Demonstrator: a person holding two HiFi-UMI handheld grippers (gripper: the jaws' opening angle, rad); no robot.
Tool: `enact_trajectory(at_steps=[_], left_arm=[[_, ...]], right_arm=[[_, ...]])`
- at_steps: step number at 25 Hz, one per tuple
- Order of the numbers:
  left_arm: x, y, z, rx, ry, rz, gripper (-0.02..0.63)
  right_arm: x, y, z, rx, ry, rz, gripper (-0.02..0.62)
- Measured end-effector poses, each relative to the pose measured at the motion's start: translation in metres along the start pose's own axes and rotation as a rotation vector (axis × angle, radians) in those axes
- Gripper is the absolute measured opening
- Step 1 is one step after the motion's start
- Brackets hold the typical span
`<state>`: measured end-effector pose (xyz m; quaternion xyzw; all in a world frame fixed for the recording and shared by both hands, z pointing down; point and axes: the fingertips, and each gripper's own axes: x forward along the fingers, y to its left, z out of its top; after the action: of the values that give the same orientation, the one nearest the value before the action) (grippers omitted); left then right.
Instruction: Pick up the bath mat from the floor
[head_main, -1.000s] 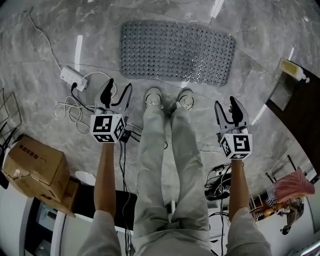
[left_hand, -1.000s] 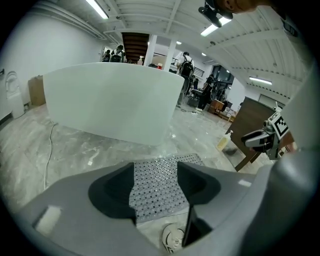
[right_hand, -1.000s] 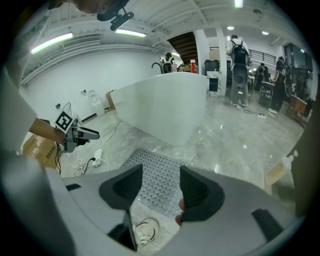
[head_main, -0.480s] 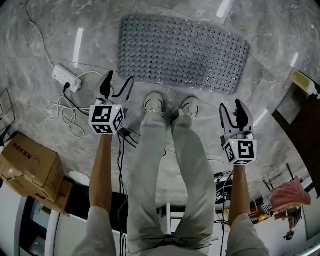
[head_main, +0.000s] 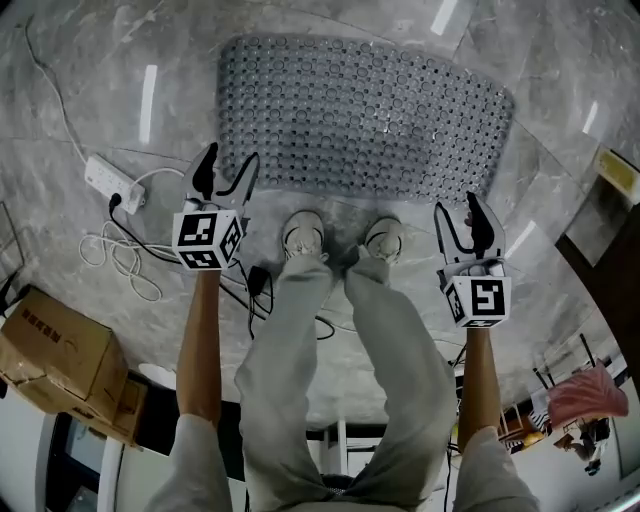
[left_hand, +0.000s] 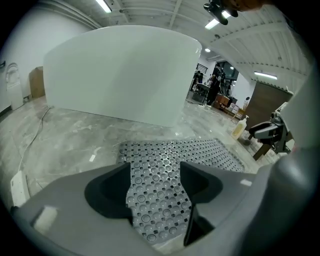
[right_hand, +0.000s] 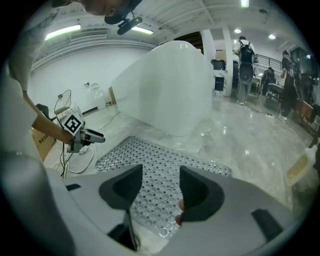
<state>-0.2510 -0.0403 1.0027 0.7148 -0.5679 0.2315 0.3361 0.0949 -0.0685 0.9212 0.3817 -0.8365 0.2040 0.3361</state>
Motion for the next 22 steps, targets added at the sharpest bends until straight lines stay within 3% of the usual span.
enact_trajectory(at_steps=[13, 22], left_arm=[[0.063, 0.049, -0.052, 0.024, 0.005, 0.035, 0.299], [0.083, 0.091, -0.069, 0.002, 0.037, 0.048, 0.307]], right_arm=[[0.083, 0.012, -0.043, -0.044, 0.001, 0.059, 0.213], [0.123, 0.032, -0.040, -0.103, -0.008, 0.129, 0.213]])
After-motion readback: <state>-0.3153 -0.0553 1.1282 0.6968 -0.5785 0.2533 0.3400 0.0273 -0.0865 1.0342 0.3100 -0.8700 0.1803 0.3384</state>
